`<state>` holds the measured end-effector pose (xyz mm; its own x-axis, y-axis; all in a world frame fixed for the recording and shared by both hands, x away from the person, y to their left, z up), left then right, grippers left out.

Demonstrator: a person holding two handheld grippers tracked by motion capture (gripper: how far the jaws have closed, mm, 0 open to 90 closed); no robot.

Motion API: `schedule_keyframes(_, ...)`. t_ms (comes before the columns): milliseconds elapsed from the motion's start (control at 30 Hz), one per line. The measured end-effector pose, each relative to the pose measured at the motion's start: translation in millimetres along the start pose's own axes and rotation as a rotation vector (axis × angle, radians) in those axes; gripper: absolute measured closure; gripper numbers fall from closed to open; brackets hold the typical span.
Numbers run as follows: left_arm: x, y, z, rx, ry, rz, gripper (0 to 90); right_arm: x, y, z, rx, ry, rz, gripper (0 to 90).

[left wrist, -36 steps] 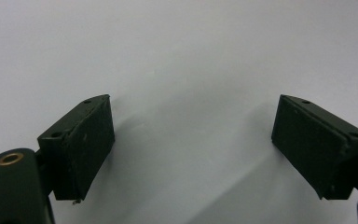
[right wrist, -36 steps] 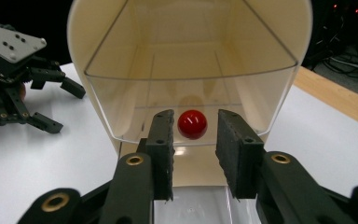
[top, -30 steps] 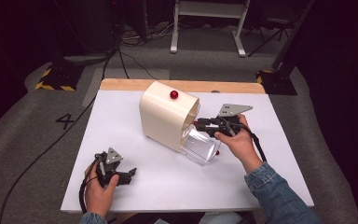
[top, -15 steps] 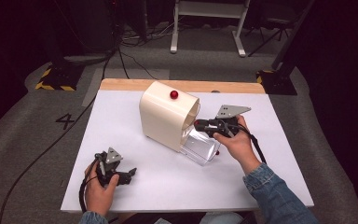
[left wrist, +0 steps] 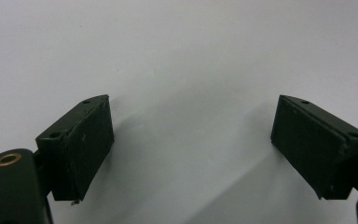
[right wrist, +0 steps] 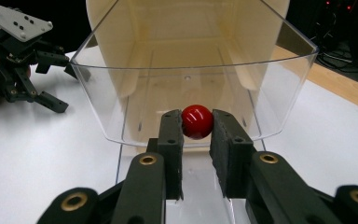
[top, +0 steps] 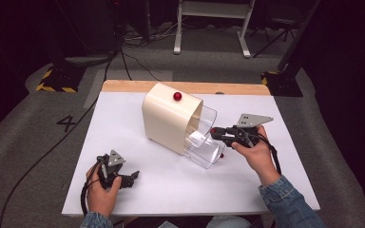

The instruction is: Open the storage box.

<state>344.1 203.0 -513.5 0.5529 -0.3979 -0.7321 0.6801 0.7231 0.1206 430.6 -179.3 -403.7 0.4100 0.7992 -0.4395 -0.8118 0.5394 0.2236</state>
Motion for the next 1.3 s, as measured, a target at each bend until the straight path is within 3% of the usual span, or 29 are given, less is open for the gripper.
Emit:
schedule_keyframes(167, 0.1, 0.2, 0.0, 0.001, 0.000, -0.001, 13.0, -10.8, -2.5, -8.7, 0.015, -0.014, 0.005, 74.6)
schedule_keyframes(667, -0.1, 0.1, -0.2, 0.003, 0.000, 0.000, 13.0, -21.7, -5.9, -18.4, 0.015, -0.011, -0.007, 74.4)
schedule_keyframes(1100, -0.2, -0.4, -0.6, 0.009, -0.003, 0.008, 13.1, -18.7, -12.8, -32.0, 0.025, 0.032, -0.016, 74.0)
schedule_keyframes(1300, -0.2, -0.3, -0.6, 0.009, -0.004, 0.008, 13.1, -17.5, -15.9, -34.6, 0.043, 0.032, -0.019, 66.3)
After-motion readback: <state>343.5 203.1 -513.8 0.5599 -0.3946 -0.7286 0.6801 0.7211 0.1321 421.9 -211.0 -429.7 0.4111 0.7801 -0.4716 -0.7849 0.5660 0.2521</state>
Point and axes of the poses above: each handheld gripper's, and its own axes: x roughly forward along the jaws, z roughly out of its top, y roughly to its left, the point moved 4 cm from there along x, roughly forward along the jaws, and after that the axes turned 12 degrees about x, right-handed, at the moved point
